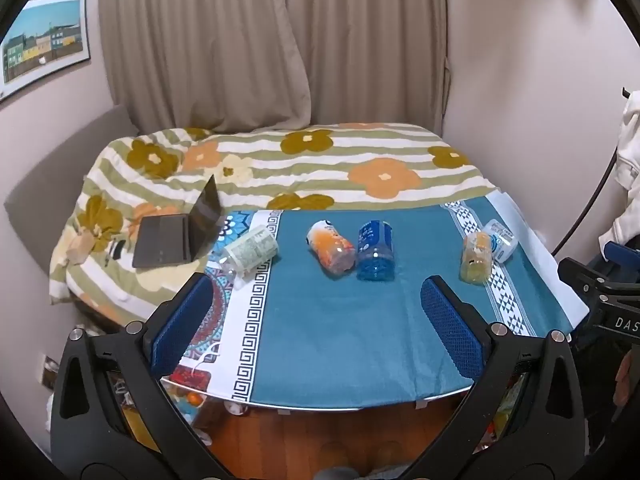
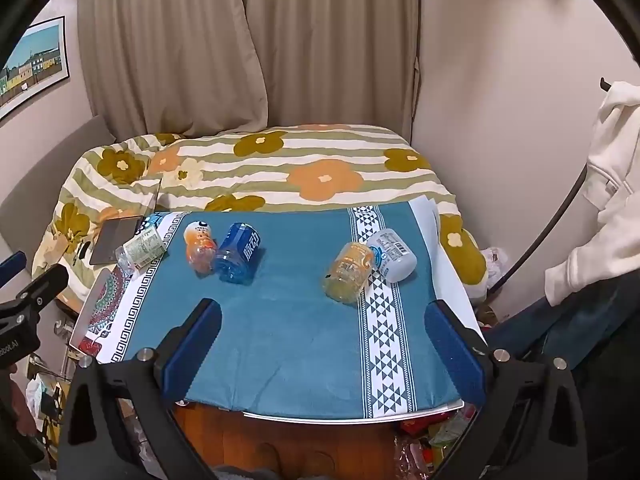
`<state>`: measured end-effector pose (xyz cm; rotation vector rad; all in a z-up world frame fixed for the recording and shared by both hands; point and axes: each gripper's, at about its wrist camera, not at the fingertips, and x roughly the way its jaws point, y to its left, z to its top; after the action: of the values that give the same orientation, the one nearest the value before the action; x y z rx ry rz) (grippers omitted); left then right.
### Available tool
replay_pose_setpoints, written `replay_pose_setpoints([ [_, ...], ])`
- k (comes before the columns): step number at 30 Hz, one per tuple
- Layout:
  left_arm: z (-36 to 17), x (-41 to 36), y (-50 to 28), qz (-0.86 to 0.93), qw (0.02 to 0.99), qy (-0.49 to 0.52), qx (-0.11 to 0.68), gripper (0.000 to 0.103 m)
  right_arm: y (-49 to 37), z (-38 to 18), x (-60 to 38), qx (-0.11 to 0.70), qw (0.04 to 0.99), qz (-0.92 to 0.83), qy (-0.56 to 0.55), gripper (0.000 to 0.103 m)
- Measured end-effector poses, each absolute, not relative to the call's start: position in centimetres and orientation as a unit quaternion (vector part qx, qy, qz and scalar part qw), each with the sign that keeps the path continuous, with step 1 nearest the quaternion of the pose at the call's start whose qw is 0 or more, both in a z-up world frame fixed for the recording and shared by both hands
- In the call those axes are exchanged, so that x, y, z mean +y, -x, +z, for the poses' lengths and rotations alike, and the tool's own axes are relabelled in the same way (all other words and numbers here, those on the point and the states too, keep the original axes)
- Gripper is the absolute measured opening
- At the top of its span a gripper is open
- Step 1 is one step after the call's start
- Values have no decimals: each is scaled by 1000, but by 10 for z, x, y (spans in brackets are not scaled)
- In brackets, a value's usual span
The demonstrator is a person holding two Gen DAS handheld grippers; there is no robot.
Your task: Flip cup upright
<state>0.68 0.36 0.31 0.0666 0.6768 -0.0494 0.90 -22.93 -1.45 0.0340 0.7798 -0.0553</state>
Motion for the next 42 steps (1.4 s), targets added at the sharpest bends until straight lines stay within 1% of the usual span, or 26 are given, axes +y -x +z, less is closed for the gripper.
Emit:
replay_pose_setpoints([
  [42,3,13,-8,-22,942,-19,336,103,-13,-12,-227,378,925,-23,-28,101],
])
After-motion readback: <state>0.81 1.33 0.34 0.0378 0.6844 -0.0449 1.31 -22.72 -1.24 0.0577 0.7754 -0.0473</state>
